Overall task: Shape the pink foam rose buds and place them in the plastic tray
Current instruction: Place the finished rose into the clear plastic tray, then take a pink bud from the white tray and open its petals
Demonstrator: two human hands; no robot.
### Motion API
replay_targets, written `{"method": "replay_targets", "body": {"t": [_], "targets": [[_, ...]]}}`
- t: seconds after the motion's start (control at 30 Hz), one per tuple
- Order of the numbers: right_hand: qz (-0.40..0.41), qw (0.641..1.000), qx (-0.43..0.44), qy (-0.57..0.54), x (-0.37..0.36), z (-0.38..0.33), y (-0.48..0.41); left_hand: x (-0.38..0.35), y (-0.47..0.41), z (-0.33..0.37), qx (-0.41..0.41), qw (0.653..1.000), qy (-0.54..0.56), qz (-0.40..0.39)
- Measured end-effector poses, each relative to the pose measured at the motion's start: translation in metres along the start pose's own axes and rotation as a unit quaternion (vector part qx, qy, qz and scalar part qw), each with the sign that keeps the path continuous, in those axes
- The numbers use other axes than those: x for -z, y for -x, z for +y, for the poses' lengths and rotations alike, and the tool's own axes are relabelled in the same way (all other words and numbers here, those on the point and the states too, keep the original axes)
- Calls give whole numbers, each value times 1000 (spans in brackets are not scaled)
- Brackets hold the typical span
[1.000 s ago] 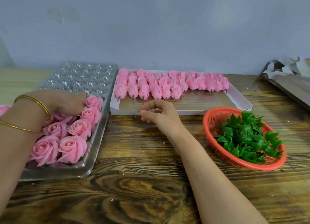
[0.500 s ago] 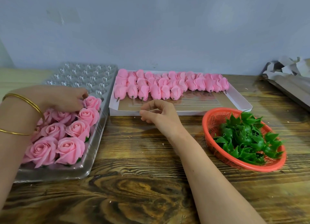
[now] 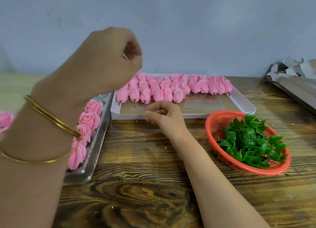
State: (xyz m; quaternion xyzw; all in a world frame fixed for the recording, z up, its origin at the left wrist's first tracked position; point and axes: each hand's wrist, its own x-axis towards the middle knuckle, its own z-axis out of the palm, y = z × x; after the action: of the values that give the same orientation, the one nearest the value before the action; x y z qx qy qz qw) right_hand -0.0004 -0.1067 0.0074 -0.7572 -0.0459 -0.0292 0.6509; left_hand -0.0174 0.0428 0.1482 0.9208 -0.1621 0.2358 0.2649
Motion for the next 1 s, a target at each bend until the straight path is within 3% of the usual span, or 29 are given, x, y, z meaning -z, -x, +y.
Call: {"method": "replay_targets", "body": {"t": [0.17,0.53,1.0], "targets": [[30,1000,8,-3,0,1,-4,-48,6,20,38,992,104,67],[113,993,29,-3,1,6,-9,-136,28,-11,181,942,230,167],[257,964,-2,-62,7,13,-23,-158,39,-26,144,927,239,250]]}}
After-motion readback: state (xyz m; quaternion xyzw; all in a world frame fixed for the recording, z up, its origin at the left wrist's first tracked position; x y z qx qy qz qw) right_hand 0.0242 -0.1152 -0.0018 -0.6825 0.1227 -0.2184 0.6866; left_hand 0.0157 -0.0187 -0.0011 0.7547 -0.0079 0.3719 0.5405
